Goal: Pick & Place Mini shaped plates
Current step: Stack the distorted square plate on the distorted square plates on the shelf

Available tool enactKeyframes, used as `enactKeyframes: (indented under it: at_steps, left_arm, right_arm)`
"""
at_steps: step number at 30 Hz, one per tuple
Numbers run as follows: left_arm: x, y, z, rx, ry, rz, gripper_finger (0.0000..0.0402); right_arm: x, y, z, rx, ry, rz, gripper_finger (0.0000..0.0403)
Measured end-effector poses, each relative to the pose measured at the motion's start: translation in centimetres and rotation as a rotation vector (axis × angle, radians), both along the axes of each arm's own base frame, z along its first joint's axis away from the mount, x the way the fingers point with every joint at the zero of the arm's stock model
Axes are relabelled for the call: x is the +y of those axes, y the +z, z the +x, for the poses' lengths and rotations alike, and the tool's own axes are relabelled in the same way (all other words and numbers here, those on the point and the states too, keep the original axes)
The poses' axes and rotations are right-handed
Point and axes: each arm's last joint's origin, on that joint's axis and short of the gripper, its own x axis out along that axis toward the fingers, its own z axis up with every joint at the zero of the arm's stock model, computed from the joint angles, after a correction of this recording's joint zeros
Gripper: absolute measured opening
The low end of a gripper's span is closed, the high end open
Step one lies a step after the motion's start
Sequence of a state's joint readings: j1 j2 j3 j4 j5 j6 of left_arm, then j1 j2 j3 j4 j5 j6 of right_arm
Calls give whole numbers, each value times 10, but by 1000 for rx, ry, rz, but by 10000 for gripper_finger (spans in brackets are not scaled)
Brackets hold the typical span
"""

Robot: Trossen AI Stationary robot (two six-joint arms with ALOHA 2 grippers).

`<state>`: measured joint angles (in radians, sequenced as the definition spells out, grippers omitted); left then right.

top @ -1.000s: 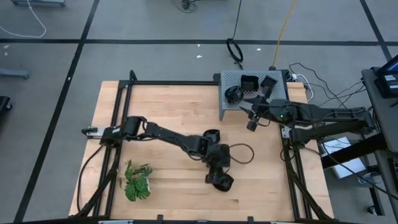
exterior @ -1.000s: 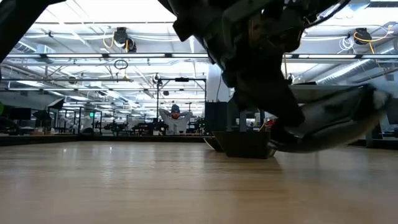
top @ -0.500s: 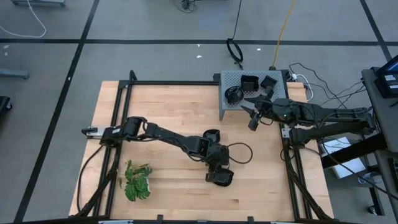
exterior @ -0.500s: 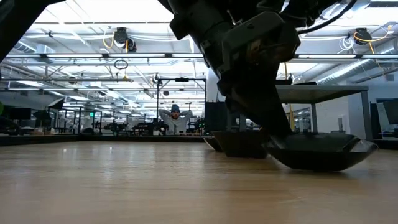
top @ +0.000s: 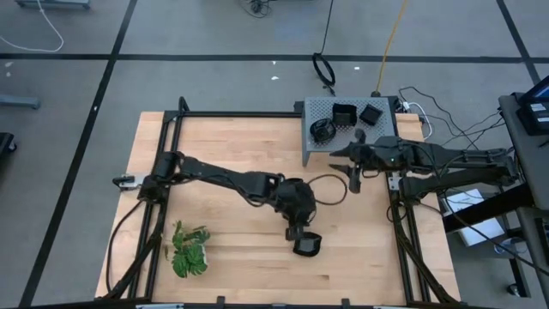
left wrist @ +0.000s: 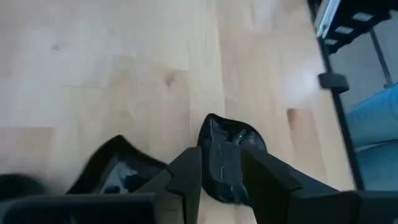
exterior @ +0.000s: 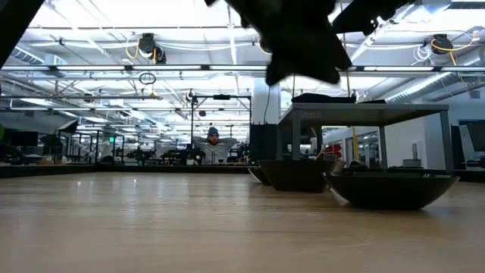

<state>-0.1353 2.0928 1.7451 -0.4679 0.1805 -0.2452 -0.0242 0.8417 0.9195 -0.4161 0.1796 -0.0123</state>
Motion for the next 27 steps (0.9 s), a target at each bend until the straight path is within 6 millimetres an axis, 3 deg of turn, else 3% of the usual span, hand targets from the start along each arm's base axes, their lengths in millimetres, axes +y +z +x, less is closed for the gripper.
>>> enactKeyframes:
  at_steps: [7,16,21,27]
  left_arm:
    - [16,55,-37,37,138,24,115]
    - [29,119,-82,-43,205,26,115]
    - [34,148,-109,-97,211,27,115]
    - [45,178,-145,-146,232,86,115]
  right_arm:
    - [4,-18,3,53,144,18,141]
    - [12,-88,19,-59,284,62,141]
    - [17,-108,34,35,310,87,141]
    - [22,-135,52,162,491,116,141]
